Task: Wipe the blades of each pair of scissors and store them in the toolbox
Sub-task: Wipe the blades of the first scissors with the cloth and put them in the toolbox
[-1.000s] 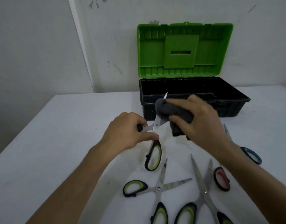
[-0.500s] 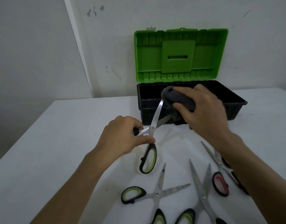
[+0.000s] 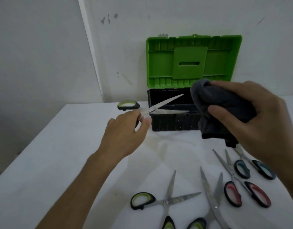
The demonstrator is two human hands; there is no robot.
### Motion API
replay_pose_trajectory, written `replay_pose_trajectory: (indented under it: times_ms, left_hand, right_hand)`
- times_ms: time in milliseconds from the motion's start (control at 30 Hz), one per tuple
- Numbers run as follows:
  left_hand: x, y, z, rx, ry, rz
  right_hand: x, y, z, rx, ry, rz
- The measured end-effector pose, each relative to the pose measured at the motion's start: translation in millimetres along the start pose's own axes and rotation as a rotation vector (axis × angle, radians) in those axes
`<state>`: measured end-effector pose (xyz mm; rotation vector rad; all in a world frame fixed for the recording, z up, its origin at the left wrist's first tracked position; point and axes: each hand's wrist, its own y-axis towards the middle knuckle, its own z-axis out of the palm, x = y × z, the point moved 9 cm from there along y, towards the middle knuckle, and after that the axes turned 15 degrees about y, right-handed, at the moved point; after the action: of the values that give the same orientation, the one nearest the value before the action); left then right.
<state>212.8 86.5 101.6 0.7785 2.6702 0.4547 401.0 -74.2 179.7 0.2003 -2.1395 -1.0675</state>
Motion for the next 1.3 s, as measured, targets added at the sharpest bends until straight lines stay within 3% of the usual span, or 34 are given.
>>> replay_pose_trajectory:
  times_ms: [133,367,533,800,1000,1300]
  left_hand:
    - [13,2,15,-0.024,-0.065,-0.121]
    - [12,0,27,0.033,-0.239,-0.204]
    - [10,1,31,0.011,-0.503,-0.193]
    - [15,-4,47,0.133,-0.965,-0.371]
    - [17,-4,51,0.152,-0.995,-0.372]
    - [9,-3,39,0.071,-0.823,-0.262]
  right_hand:
    - [-9,-17,18,0.074,-0.041,0.033]
    - [-13,-32,52,0.139,-0.386,-0.089]
    - [-23,-32,63,0.127,-0.432,-0.093]
    - [-45,-36,74,0.189,-0.442,-0.03]
    - [-36,-36,75,0.198,-0.44,-0.075]
    - [-40,-35,108,0.312,-0.479,-0.099]
